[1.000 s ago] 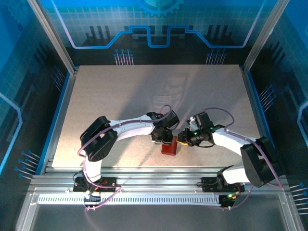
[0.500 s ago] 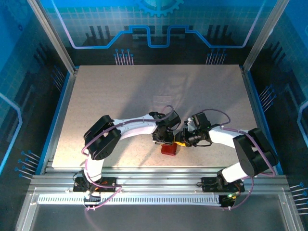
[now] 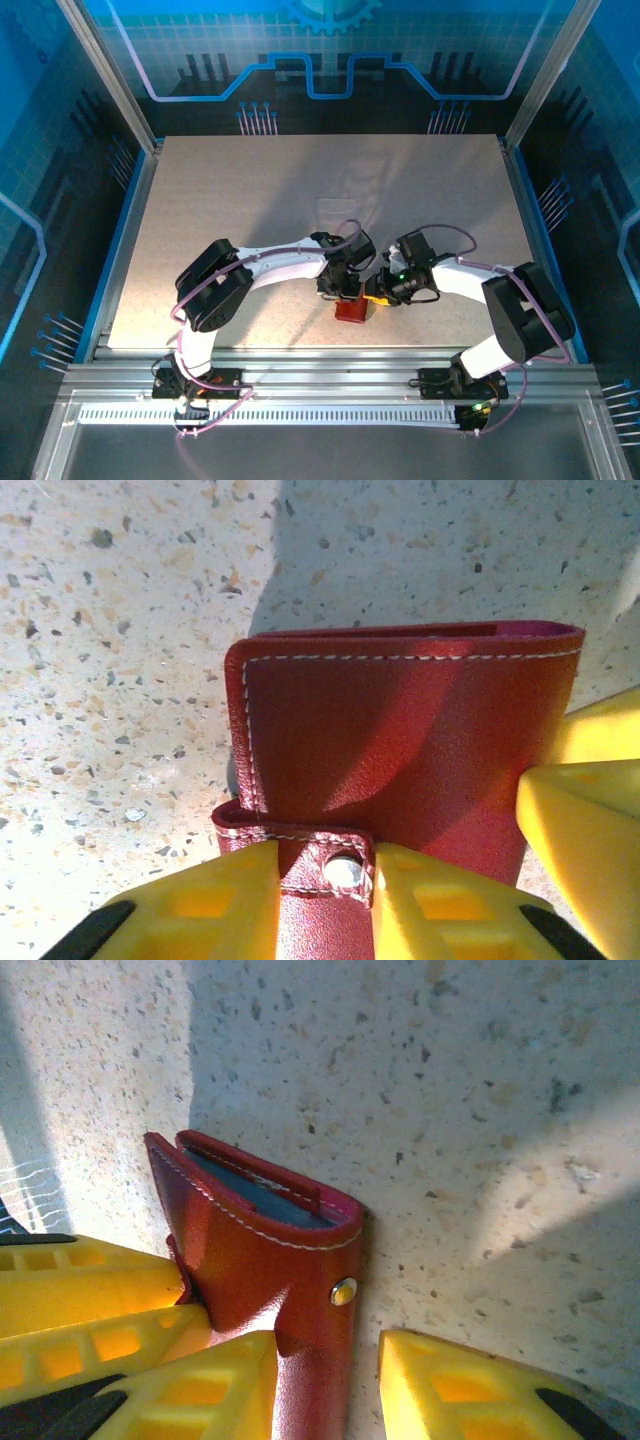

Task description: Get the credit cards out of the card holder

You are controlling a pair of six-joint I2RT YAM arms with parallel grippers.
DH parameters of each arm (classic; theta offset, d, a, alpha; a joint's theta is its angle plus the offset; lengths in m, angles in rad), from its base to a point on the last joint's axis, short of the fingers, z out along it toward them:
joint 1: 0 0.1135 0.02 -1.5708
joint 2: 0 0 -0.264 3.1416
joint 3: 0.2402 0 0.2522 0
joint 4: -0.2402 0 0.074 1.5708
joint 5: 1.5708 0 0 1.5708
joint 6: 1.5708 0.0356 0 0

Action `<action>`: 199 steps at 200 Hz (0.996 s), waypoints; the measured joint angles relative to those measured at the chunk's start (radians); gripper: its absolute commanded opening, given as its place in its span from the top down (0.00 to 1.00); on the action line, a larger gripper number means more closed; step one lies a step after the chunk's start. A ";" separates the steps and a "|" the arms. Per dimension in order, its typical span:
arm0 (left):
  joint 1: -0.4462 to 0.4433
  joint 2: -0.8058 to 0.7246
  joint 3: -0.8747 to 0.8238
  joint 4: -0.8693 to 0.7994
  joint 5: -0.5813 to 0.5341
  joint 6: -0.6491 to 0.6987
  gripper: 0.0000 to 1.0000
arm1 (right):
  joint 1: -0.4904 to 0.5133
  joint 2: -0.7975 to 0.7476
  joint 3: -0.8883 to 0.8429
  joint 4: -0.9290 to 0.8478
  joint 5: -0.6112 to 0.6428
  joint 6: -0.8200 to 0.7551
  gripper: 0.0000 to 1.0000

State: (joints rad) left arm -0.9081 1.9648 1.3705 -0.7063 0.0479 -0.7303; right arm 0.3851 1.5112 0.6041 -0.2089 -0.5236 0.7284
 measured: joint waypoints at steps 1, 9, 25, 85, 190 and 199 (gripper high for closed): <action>0.000 0.000 0.000 0.000 0.000 0.000 0.76 | 0.000 0.001 0.000 0.000 0.000 0.000 0.68; 0.000 -0.002 0.000 0.000 0.000 -0.001 0.79 | 0.000 0.003 0.000 0.000 0.000 -0.003 0.69; 0.000 -0.004 0.000 0.008 0.002 -0.001 0.83 | 0.000 0.008 0.005 -0.002 0.000 -0.006 0.70; -0.002 -0.042 -0.036 0.046 0.001 -0.004 0.95 | 0.001 0.021 0.012 -0.003 -0.001 -0.015 0.71; 0.059 -0.207 -0.196 0.174 0.031 -0.034 1.00 | 0.019 0.036 0.022 0.011 0.016 -0.008 0.72; 0.068 -0.225 -0.211 0.175 0.032 -0.035 1.00 | 0.021 0.035 0.026 0.003 0.023 -0.011 0.71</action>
State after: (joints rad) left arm -0.8406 1.7393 1.1595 -0.5312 0.0799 -0.7658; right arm 0.4065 1.5463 0.6300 -0.2058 -0.5003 0.7174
